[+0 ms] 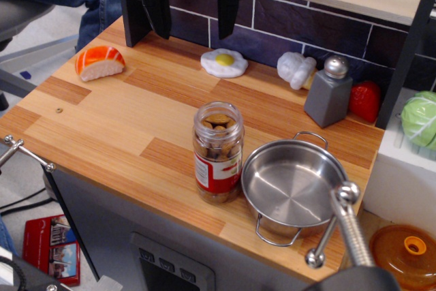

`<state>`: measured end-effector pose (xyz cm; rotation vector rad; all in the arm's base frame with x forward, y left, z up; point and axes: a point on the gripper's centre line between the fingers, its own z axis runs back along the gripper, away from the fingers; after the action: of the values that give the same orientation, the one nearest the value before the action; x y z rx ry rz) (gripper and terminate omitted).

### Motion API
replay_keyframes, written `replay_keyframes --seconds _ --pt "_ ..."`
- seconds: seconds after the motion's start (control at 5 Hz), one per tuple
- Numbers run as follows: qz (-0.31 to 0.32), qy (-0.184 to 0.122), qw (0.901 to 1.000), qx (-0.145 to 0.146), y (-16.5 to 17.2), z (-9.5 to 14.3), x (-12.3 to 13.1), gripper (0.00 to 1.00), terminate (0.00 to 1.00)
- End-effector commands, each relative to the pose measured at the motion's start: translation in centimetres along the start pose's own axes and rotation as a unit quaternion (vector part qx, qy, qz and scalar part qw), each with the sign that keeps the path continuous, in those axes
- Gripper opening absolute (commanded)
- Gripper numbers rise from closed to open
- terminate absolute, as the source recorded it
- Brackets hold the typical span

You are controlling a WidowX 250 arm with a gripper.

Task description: Pour almonds in pot

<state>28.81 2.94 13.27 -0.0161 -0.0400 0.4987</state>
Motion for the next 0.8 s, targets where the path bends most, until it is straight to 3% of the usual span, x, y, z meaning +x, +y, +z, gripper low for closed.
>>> replay_keyframes --seconds 0.0,0.2,0.4,0.6 --pt "0.000 0.000 1.0000 0.000 0.0 0.0 0.0 1.00 0.00" --pt "0.036 0.003 0.9993 -0.001 0.7 -0.2 -0.3 1.00 0.00" --pt "0.069 0.036 0.9969 0.011 1.1 -1.1 -0.1 1.00 0.00" --pt "0.103 0.127 0.9861 0.034 1.4 -3.5 -0.6 1.00 0.00"
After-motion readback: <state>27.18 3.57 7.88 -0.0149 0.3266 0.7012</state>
